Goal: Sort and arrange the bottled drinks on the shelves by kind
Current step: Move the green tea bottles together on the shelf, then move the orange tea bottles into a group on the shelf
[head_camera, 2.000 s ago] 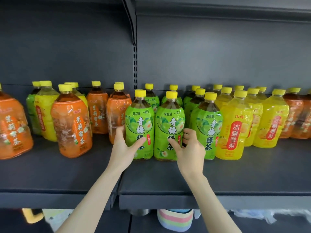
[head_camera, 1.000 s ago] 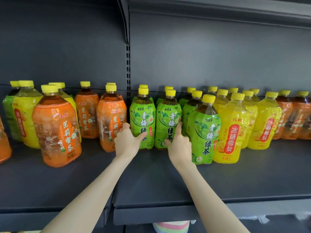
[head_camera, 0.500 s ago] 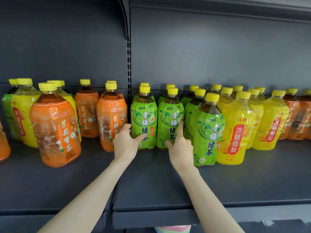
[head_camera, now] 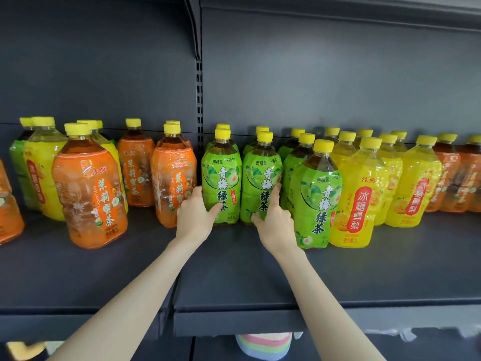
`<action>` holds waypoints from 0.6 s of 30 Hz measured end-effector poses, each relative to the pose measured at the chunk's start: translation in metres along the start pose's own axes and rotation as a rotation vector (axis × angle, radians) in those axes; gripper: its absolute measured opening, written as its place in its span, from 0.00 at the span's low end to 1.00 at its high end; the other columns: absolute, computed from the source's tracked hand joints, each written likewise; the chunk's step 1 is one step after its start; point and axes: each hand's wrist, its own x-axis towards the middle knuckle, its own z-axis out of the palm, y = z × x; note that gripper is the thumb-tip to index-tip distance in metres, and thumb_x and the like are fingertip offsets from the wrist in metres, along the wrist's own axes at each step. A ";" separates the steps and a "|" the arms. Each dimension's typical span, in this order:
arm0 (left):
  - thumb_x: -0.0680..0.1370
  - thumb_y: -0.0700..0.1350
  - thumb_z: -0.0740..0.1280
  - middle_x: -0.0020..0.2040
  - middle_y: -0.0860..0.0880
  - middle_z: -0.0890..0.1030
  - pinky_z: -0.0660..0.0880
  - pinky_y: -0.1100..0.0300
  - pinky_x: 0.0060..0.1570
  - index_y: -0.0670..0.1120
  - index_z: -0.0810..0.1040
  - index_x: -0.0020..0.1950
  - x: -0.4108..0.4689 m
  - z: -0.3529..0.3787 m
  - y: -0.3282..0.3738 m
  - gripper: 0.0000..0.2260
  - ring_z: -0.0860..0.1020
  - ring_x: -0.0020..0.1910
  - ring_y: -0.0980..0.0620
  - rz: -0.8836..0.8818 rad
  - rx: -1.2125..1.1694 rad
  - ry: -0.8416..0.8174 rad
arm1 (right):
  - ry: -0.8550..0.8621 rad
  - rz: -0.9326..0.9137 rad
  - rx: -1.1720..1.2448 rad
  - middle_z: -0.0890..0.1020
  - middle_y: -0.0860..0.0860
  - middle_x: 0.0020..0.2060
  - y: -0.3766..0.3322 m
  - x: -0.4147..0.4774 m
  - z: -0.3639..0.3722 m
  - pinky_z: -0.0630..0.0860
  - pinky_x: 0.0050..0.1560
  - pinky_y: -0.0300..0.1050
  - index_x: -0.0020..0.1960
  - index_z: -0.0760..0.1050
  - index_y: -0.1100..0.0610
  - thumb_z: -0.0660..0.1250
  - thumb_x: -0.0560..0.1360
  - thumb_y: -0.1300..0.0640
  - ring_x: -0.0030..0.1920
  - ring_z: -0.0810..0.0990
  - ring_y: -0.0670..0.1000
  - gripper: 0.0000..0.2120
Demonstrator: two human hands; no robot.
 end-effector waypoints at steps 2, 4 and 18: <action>0.73 0.51 0.70 0.62 0.43 0.78 0.74 0.45 0.58 0.43 0.67 0.70 -0.006 -0.010 0.002 0.28 0.77 0.59 0.43 -0.001 0.025 -0.071 | -0.026 -0.026 0.045 0.82 0.59 0.48 0.003 -0.006 -0.003 0.75 0.53 0.53 0.78 0.44 0.54 0.63 0.79 0.56 0.50 0.80 0.63 0.37; 0.75 0.51 0.69 0.59 0.45 0.80 0.76 0.48 0.56 0.45 0.72 0.66 -0.016 -0.024 0.002 0.22 0.79 0.56 0.46 0.013 0.054 -0.088 | -0.013 -0.065 0.055 0.82 0.58 0.52 0.006 -0.013 -0.006 0.76 0.54 0.55 0.77 0.54 0.55 0.64 0.78 0.55 0.53 0.80 0.62 0.31; 0.74 0.45 0.70 0.40 0.53 0.83 0.78 0.58 0.42 0.46 0.82 0.46 -0.042 -0.186 -0.046 0.04 0.80 0.39 0.56 0.206 0.066 0.240 | 0.024 -0.440 0.296 0.83 0.52 0.52 -0.113 -0.037 0.028 0.78 0.51 0.54 0.57 0.78 0.57 0.66 0.77 0.55 0.50 0.81 0.52 0.11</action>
